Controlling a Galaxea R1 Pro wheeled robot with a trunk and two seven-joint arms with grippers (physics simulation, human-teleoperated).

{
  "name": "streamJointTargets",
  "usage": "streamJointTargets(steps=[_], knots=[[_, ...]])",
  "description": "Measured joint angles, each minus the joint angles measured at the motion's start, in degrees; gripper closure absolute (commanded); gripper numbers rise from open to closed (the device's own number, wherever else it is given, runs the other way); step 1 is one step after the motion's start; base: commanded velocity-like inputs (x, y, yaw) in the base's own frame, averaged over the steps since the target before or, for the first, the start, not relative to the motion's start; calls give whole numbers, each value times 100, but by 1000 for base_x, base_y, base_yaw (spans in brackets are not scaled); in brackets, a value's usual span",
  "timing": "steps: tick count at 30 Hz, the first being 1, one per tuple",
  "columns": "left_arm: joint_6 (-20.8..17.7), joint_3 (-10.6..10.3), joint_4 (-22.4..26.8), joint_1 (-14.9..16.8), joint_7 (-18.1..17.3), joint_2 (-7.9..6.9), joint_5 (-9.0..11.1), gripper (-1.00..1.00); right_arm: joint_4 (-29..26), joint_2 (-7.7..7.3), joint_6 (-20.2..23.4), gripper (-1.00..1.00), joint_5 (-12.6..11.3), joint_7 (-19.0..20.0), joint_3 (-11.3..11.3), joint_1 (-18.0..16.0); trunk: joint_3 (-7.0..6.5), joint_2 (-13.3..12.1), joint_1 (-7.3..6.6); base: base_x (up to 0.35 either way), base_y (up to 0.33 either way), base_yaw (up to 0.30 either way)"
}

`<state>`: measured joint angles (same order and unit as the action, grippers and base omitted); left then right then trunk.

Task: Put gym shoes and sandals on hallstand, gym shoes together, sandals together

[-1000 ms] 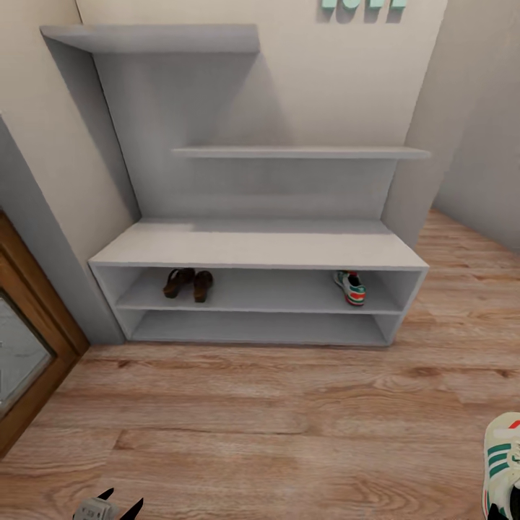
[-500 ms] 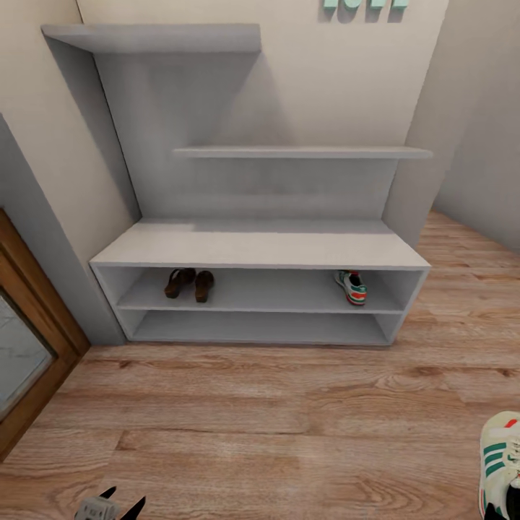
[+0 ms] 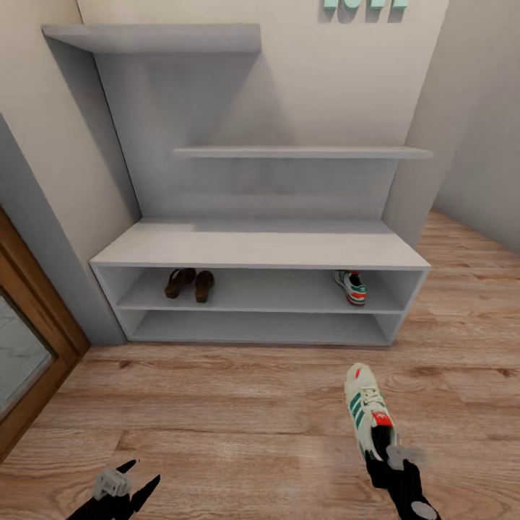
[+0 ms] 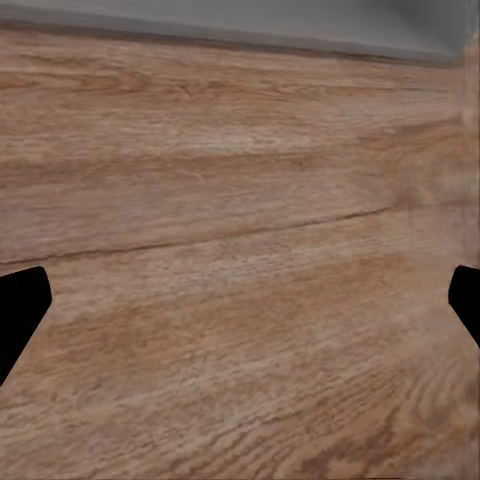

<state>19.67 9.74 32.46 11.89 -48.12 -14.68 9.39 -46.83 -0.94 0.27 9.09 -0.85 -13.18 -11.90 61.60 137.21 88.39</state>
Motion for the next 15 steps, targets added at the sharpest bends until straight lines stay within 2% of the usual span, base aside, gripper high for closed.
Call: streamJointTargets(steps=[3, 5, 7, 9, 11, 12, 13, 14, 15], knots=[[-506, -26, 224, 4, -662, -2, -24, -100, 24, 332, 1068, 100, -7, -47, 269, -654, -1, 0, 0, 0, 0, 0], [-582, -33, 258, 3, -807, -9, -57, -100, 43, 438, 1432, 100, 8, -56, 296, -917, -1, 0, 0, 0, 0, 0], [-668, -39, 340, -2, -1129, -22, -257, -100, 157, 633, 2070, 100, -17, -91, 341, -1478, -1, 0, 0, 0, 0, 0], [-692, -21, 363, -3, -1376, -30, -401, -100, 214, 778, 2278, 100, -4, -168, 354, -1771, -1, 0, 0, 0, 0, 0], [-707, 1, 373, -3, -1533, -43, -460, -100, 241, 882, 2362, 100, 16, -264, 355, -1951, -1, 0, 0, 0, 0, 0], [-722, 19, 384, -1, -1705, -56, -503, -100, 262, 1013, 2429, 100, 13, -490, 362, -2155, -1, 0, 0, 0, 0, 0], [-724, 27, 389, -3, -1781, -61, -528, -100, 269, 1081, 2457, 100, 39, -701, 361, -2279, -1, 0, 0, 0, 0, 0], [-725, 33, 392, -5, -1829, -64, -549, -100, 282, 1087, 2477, 100, 66, -928, 358, -2385, -1, 0, 0, 0, 0, 0], [-720, 39, 396, -6, -1892, -75, -575, -100, 413, 1086, 2498, 100, 66, -1429, 358, -2673, -1, -1, 0, 0, 0, 0]])
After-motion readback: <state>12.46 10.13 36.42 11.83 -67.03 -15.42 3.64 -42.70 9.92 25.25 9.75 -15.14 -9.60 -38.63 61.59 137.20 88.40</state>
